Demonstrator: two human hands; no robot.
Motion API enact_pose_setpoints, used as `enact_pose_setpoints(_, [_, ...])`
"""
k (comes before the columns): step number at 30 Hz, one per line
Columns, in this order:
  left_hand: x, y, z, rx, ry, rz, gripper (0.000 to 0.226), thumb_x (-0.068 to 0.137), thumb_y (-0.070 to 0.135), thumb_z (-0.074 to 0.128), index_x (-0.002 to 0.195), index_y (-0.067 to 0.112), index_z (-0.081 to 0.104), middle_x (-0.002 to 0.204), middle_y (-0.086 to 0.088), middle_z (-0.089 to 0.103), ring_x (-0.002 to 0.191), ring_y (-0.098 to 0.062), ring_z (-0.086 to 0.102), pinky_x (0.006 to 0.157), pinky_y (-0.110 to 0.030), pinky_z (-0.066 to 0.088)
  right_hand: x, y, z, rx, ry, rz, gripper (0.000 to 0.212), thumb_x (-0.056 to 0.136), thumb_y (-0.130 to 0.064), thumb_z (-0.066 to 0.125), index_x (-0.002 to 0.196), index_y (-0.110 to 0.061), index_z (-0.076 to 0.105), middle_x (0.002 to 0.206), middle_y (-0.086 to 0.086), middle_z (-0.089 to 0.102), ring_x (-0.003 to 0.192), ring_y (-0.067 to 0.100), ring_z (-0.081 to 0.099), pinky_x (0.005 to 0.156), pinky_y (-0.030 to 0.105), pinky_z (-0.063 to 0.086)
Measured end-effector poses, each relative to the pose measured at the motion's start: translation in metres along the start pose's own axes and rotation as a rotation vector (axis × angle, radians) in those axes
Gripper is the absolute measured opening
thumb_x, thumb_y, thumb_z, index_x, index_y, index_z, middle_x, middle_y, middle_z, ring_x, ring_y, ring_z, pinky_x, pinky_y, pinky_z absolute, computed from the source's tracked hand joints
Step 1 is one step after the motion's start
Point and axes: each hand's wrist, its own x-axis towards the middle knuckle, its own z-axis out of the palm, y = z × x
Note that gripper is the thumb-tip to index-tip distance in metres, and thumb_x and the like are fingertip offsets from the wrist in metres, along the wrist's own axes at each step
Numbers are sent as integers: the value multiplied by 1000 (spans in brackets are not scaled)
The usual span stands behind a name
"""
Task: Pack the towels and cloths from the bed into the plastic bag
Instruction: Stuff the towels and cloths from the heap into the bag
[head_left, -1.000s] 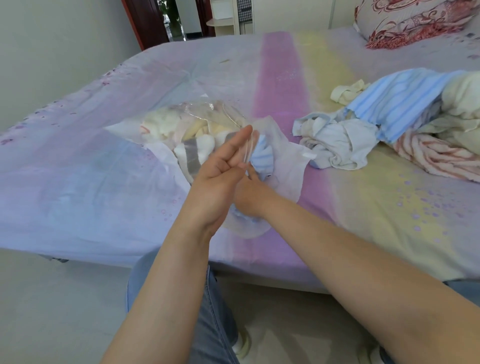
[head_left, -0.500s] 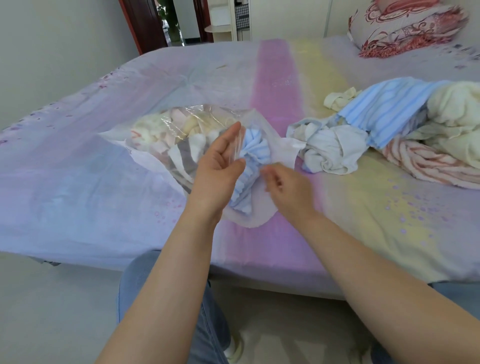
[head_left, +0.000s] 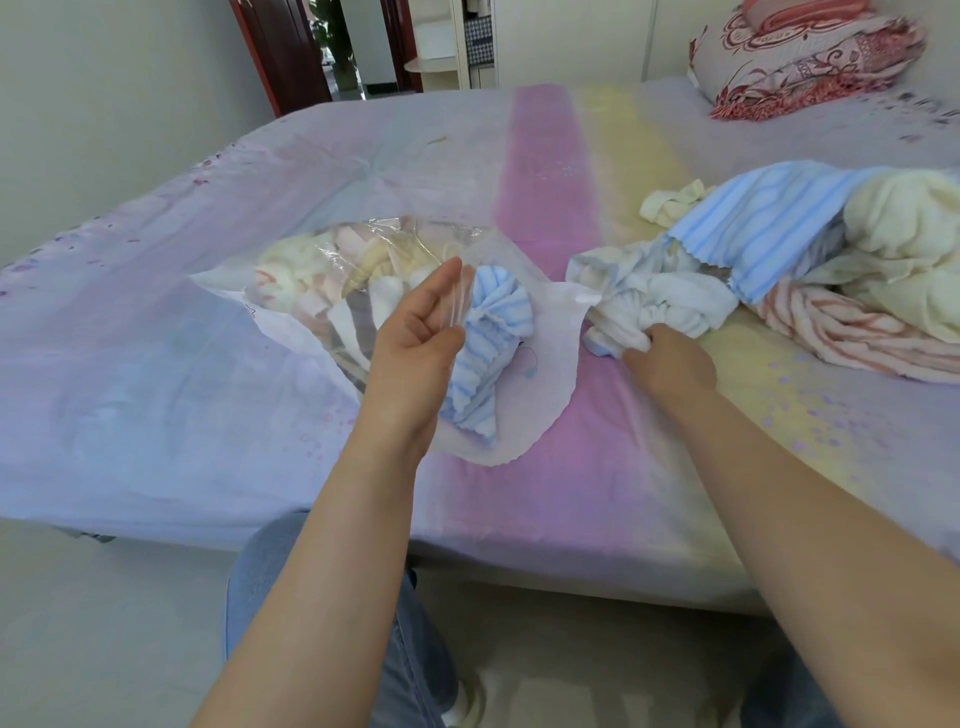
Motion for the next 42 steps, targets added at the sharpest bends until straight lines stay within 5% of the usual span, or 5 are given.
enact_pose_setpoints(8, [0, 2, 6, -20, 11, 6, 63, 89, -18, 36, 139, 19, 48, 130, 11, 59, 114, 7, 58, 87, -12, 46, -124, -62, -75, 111, -499, -301, 27, 79, -36, 66, 68, -17, 51, 69, -4, 53, 65, 13, 51, 60, 31, 37])
enact_pose_setpoints(11, [0, 4, 6, -24, 22, 3, 62, 90, -17, 37, 139, 19, 48, 133, 10, 58, 118, 6, 56, 89, -13, 46, -98, -72, -75, -118, -54, -354, 23, 80, -46, 61, 83, -25, 53, 106, -1, 50, 102, 21, 49, 87, 39, 40])
enact_pose_setpoints(18, [-5, 2, -1, -13, 5, 5, 63, 89, -15, 38, 140, 22, 47, 143, 7, 52, 127, 2, 50, 97, -17, 43, -22, -37, 0, 245, -404, -116, 130, 51, -67, 81, 150, -18, 13, 143, -8, 36, 134, 14, 36, 111, 31, 32])
enact_pose_setpoints(23, [-6, 4, -2, 101, -32, 33, 65, 88, -10, 40, 142, 26, 44, 149, 7, 45, 136, 1, 40, 110, -22, 34, -54, -39, -1, 406, -412, -306, 33, 74, -6, 74, 100, -14, 55, 86, -4, 57, 83, 12, 57, 65, 14, 44])
enact_pose_setpoints(42, [-7, 13, -18, 592, 64, 181, 65, 87, -10, 42, 137, 30, 50, 135, 19, 53, 129, 4, 45, 110, -28, 40, -93, -82, -7, -296, -193, -403, 98, 63, -81, 57, 136, -19, 34, 149, 7, 26, 143, 31, 14, 113, 63, 3])
